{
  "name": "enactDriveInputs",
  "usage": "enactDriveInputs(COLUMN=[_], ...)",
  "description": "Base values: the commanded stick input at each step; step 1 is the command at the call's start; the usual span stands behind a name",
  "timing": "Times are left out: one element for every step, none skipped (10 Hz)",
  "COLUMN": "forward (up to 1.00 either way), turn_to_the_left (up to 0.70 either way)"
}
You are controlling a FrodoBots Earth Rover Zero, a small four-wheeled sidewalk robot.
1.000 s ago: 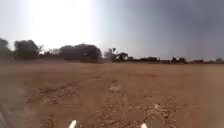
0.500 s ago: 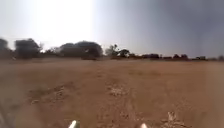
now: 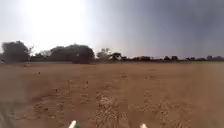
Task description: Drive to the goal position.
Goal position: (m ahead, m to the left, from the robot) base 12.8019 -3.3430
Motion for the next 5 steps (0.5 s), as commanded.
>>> enactDriveInputs(forward=[0.7,0.7,0.7,0.7,0.7], turn_to_the_left=[0.0,0.0,0.0,0.0,0.0])
